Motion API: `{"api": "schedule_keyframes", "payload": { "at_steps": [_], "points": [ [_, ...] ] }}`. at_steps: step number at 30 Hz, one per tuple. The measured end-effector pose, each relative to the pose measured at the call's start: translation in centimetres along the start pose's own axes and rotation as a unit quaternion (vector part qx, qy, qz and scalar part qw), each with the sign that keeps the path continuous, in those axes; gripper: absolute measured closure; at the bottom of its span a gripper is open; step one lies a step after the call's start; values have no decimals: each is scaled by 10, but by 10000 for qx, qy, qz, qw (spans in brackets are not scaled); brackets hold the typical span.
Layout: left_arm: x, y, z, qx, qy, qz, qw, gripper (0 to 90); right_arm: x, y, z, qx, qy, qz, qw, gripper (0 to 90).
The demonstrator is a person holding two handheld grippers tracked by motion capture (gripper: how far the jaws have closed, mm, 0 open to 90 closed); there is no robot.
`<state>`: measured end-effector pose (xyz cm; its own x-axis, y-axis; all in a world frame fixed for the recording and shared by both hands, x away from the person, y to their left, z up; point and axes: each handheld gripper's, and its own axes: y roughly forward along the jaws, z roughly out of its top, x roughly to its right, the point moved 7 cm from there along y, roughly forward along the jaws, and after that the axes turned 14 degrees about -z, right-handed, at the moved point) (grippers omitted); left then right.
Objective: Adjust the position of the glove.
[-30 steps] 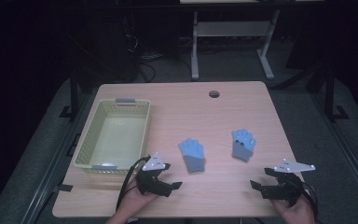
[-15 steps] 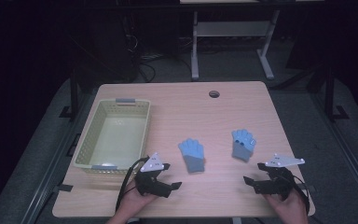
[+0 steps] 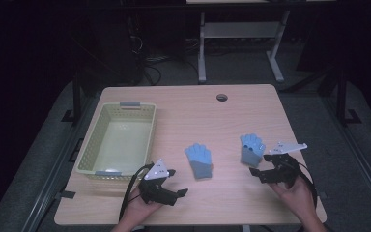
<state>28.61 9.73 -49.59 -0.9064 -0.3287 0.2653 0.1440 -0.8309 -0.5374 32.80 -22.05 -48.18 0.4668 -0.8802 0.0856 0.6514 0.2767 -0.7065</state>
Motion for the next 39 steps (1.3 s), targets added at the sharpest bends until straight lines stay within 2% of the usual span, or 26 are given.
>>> {"api": "schedule_keyframes", "payload": {
  "at_steps": [7, 13, 20, 23, 25, 27, 30, 31, 32, 35, 36, 39],
  "points": [
    [-2, -3, 3, 92, 57, 52, 9999, 184, 12, 1, 16, -68, 115, -40, 9999, 222],
    [-2, -8, 5, 231, 61, 110, 9997, 184, 18, 7, 28, -145, -43, -154, 9998, 221],
    [-2, -12, 6, 239, 72, 180, 9995, 182, 18, 25, 44, -491, -220, -179, 9984, 221],
    [-3, -12, 6, 243, 50, 172, 9995, 182, 19, 29, 48, -507, -208, -145, 9984, 226],
    [-4, -12, 5, 275, 0, 146, 9995, 182, 21, 34, 53, -664, -203, -184, 9974, 238],
    [-5, -13, 5, 246, 19, 162, 9996, 182, 23, 36, 58, -692, -177, -201, 9972, 258],
    [-4, -14, 6, 276, 48, 164, 9995, 182, 23, 41, 61, -916, -138, -208, 9955, 260],
    [-4, -14, 6, 276, 48, 164, 9995, 182, 23, 41, 61, -916, -138, -208, 9955, 260],
    [-4, -14, 7, 289, 49, 161, 9994, 182, 24, 45, 61, -1068, -157, -257, 9938, 263],
    [-4, -14, 7, 301, 33, 154, 9994, 182, 24, 50, 60, -1164, -128, -245, 9928, 274],
    [-4, -13, 6, 287, 18, 150, 9995, 182, 25, 55, 56, -1321, -138, -281, 9907, 293],
    [-4, -12, 5, 248, 15, 139, 9996, 182, 27, 61, 52, -1504, -108, -335, 9880, 323]
  ]
}}
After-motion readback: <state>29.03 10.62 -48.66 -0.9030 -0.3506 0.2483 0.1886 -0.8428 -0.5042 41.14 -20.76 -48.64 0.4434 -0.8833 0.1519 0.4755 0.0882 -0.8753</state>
